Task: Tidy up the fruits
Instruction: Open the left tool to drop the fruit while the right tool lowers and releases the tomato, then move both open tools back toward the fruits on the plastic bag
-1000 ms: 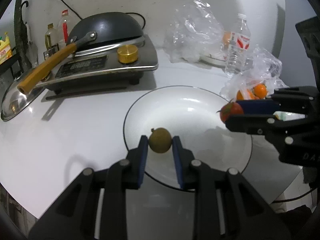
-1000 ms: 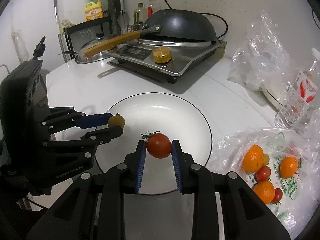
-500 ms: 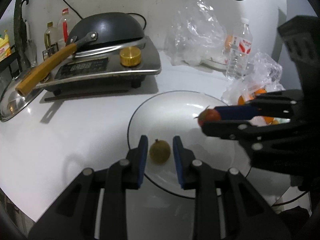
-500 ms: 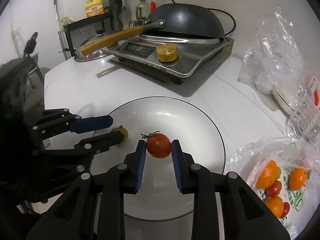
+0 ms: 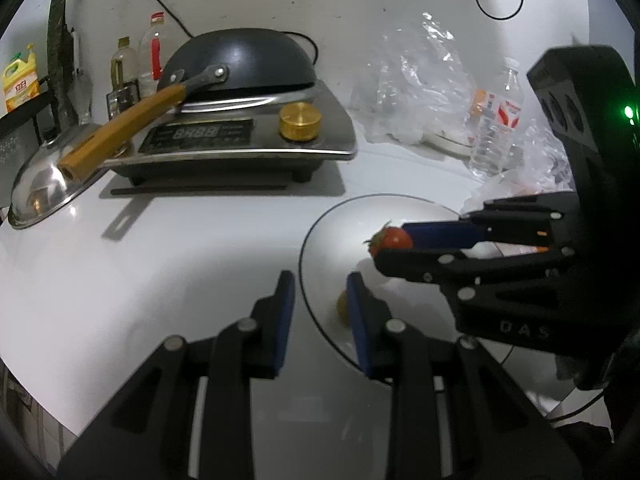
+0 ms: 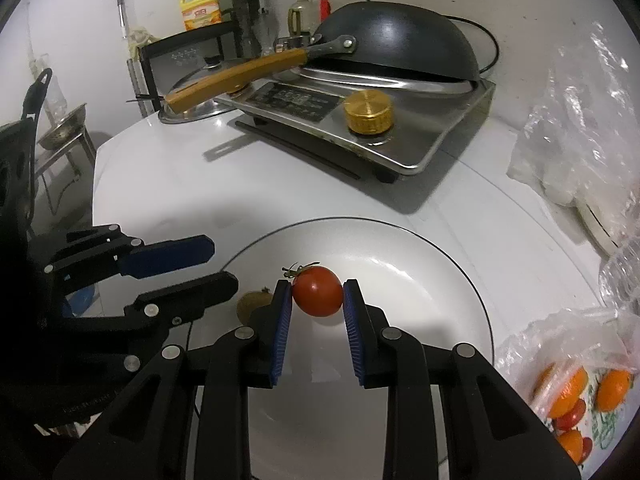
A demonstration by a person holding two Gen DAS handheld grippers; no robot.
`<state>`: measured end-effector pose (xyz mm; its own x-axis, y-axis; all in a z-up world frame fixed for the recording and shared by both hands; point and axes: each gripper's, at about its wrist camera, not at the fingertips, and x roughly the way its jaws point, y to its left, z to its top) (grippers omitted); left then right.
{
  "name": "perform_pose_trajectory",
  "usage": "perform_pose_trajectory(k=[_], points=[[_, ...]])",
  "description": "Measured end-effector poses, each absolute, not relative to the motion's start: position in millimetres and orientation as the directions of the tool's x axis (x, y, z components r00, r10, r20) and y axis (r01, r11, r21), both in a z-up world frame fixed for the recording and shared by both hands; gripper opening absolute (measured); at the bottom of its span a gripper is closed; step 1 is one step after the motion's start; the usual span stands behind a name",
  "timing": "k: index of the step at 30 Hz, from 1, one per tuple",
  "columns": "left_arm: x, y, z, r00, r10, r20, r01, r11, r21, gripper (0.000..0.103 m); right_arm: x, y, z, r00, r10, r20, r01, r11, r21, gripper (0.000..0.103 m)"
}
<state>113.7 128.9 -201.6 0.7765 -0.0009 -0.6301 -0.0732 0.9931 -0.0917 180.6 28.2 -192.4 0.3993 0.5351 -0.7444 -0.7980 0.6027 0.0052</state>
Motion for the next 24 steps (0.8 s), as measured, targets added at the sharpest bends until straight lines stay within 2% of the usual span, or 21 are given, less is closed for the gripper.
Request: perform_pose_trajectory(k=[18, 22, 24], points=[[112.5, 145.5, -208.6, 0.766, 0.029, -0.642, -0.117, 0.989, -0.094, 0.031, 189.7, 49.3, -202.1, 0.356, 0.547, -0.758, -0.797, 0.601, 0.06, 0.028], [110.2, 145.2, -208.0, 0.766, 0.035, -0.642, -0.123, 0.988, -0.093, 0.033, 187.6, 47.2, -199.5, 0.364, 0.546, -0.755, -0.793, 0.607, 0.057, 0.032], [108.5, 144.9, -206.7, 0.768, 0.043, -0.639, -0.132, 0.987, -0.092, 0.038, 185.1, 45.5, -197.4, 0.368, 0.547, -0.751, -0.793, 0.607, 0.054, 0.032]])
